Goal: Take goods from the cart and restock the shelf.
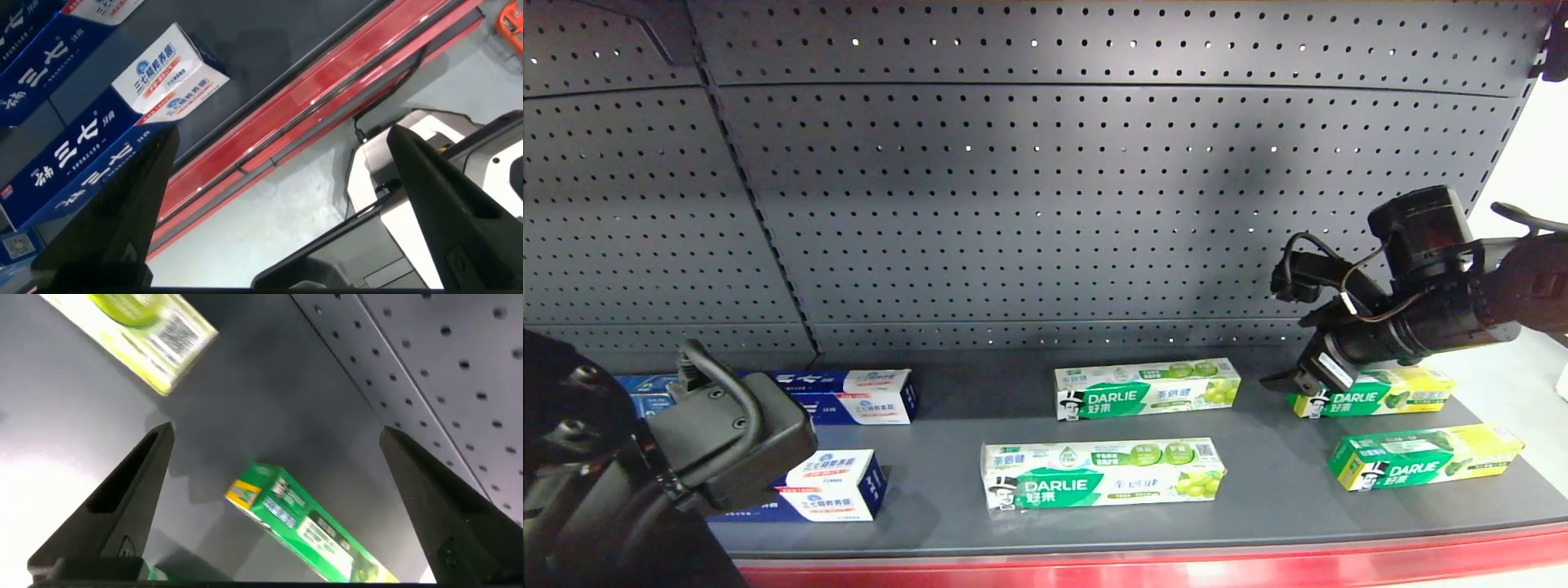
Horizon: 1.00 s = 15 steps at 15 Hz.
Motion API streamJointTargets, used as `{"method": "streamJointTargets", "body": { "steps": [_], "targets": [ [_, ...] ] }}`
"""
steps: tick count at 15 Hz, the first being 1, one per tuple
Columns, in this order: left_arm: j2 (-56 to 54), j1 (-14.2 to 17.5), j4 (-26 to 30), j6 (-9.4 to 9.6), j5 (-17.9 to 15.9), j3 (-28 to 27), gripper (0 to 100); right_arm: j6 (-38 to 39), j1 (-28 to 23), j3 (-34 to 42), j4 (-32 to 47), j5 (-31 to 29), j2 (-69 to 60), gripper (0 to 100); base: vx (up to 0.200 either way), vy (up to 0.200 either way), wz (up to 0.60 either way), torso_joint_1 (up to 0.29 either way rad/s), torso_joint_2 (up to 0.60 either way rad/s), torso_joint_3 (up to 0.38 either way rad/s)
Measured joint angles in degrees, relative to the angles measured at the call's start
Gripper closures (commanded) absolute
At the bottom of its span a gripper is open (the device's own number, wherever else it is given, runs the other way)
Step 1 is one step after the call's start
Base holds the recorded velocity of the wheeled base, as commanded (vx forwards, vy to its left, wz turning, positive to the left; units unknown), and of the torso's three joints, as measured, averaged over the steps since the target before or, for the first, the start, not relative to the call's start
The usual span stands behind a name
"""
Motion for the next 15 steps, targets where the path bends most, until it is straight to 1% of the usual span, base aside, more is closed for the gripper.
{"method": "streamJointTargets", "body": {
  "steps": [3,6,11,15],
  "targets": [
    [0.0,0.0,-0.1,-0.02,0.0,-0.6,0,0.0,-1.6,-0.1,-0.4,-1.7,1.4,0,0.000,0.000,0.00,0.000,0.00,0.000],
    [-0.1,0.0,0.0,-0.13,0.0,-1.3,0,0.3,-2.0,-0.3,-6.0,-1.9,4.2,0,0.000,0.000,0.00,0.000,0.00,0.000],
    [-0.1,0.0,-0.1,-0.24,-0.1,-1.3,0,0.4,-0.5,-1.9,-7.1,-1.9,8.4,0,0.000,0.000,0.00,0.000,0.00,0.000],
    [-0.1,0.0,-0.1,-0.24,-0.1,-1.1,0,0.5,1.4,-4.7,-7.1,-1.9,10.8,0,0.000,0.000,0.00,0.000,0.00,0.000]
  ]
}}
